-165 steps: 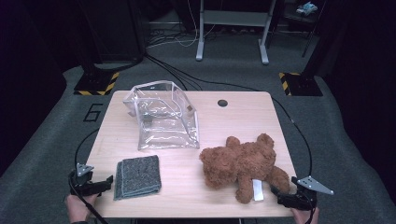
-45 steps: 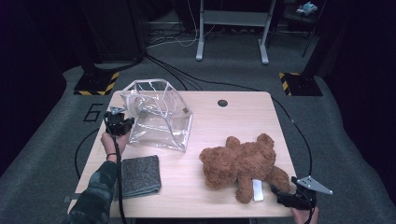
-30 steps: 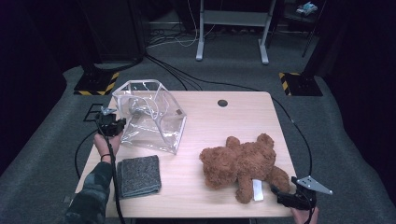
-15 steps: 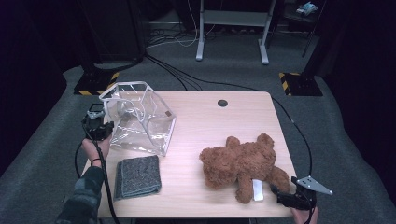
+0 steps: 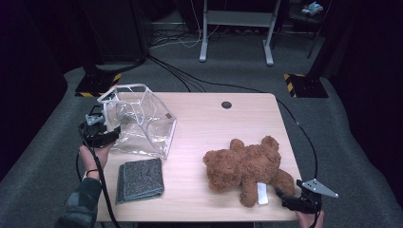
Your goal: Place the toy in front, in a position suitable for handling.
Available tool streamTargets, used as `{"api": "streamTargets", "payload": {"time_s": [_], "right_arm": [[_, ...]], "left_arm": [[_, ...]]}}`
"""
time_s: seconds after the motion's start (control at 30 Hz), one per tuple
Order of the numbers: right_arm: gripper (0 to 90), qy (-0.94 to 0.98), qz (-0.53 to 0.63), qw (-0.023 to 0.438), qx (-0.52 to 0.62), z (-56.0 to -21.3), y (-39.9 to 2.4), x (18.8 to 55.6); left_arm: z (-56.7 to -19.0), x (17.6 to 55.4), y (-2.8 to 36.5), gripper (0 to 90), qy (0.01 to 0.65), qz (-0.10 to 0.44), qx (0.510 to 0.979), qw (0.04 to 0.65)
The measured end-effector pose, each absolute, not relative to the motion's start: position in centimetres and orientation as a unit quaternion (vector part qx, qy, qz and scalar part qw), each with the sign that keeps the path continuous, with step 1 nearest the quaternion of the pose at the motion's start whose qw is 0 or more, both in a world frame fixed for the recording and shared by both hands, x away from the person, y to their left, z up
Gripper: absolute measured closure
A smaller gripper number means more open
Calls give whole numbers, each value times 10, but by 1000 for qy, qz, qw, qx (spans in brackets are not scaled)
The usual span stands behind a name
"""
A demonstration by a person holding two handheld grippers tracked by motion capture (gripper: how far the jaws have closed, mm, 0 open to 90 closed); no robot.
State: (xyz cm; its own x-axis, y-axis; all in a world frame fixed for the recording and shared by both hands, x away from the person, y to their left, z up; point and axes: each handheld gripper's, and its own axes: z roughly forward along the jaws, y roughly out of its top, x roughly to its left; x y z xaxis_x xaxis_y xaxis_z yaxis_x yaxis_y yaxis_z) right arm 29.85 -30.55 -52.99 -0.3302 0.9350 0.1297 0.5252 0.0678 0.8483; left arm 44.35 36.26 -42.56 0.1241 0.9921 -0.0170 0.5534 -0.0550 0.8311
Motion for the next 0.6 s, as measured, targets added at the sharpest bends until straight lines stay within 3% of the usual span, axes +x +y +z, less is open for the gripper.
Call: {"api": "streamTargets", "payload": {"time_s": [0.33,0.6], "right_arm": [[19,691,432,237,529,-530,-305,299],[19,690,432,237,530,-530,-305,299]], "left_arm": [[-434,425,325,286,556,267,690,380],[-436,408,298,260,526,249,712,394]]}}
